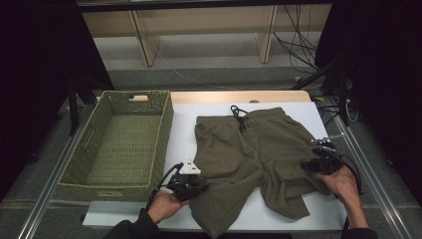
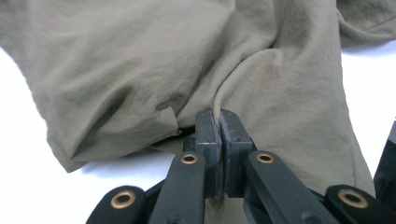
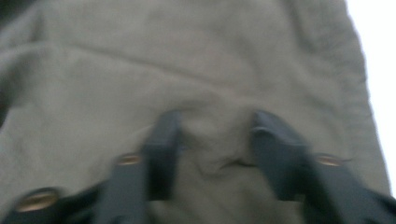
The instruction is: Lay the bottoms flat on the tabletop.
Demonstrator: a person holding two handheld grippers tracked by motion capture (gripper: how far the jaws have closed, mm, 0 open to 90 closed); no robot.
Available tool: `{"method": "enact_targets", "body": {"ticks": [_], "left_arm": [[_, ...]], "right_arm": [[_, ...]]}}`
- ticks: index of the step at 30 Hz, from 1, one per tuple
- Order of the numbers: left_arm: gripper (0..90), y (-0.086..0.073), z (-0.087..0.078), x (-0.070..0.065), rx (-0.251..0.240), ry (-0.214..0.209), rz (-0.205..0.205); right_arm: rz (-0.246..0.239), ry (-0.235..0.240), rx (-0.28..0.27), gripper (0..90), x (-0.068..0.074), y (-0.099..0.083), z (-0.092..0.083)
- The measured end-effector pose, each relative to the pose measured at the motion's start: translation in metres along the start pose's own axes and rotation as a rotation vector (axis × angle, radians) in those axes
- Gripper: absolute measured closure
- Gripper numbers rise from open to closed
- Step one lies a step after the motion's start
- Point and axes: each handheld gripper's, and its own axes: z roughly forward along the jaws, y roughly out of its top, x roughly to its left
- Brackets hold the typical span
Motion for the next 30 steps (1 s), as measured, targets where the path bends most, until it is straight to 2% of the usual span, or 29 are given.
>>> {"method": "enact_targets", "body": {"ticks": [1,2,4,7,10,12,13,16,17,18,20,22,26,28,30], "left_arm": [[87.1,0.001,-0.004,0.001,-0.007,0.013,0.002],[87.1,0.002,-0.007,0.003,-0.01,0.021,0.003],[87.2,0.002,-0.013,0.005,-0.019,0.032,0.002],[87.2,0.001,-0.019,0.007,-0.029,0.041,-0.003],[87.2,-0.001,-0.022,0.008,-0.025,0.048,-0.002],[87.2,-0.003,-0.023,0.006,-0.025,0.048,-0.005],[87.1,-0.003,-0.023,0.004,-0.021,0.048,-0.002],[87.1,-0.002,-0.02,-0.001,-0.012,0.042,0.017],[87.1,-0.002,-0.019,-0.002,-0.01,0.041,0.017],[87.1,-0.002,-0.019,-0.002,-0.008,0.04,0.017],[87.0,-0.002,-0.017,-0.001,-0.007,0.038,0.017],[87.0,-0.002,-0.016,-0.001,-0.008,0.039,0.012],[86.9,-0.003,-0.015,-0.002,-0.003,0.04,0.014],[86.9,-0.004,-0.014,-0.002,-0.002,0.04,0.015],[86.9,-0.004,-0.013,-0.002,0.0,0.041,0.015]], "right_arm": [[0.011,0.013,0.008,73.7,0.001,-0.002,0.002],[-0.002,0.02,0.039,81.3,0.001,-0.005,0.004],[-0.004,0.03,0.066,89.9,0.003,-0.009,0.004],[-0.01,0.062,0.086,90.0,0.009,-0.018,-0.001],[-0.035,0.07,0.102,90.0,0.023,-0.031,-0.007],[-0.053,0.066,0.08,90.0,0.029,-0.035,-0.013],[-0.056,0.054,0.042,83.5,0.028,-0.035,-0.016],[-0.031,-0.014,-0.046,58.4,0.014,-0.025,-0.023],[-0.005,-0.028,-0.076,52.1,0.008,-0.021,-0.024],[0.008,-0.029,-0.098,48.0,-0.002,-0.017,-0.025],[0.029,-0.043,-0.106,42.9,-0.015,-0.011,-0.026],[0.079,-0.052,-0.109,40.3,-0.031,-0.005,-0.024],[0.137,-0.053,-0.081,38.0,-0.056,-0.001,-0.015],[0.157,-0.048,-0.054,43.7,-0.064,-0.001,-0.009],[0.163,-0.037,-0.028,56.9,-0.067,-0.002,-0.003]]}}
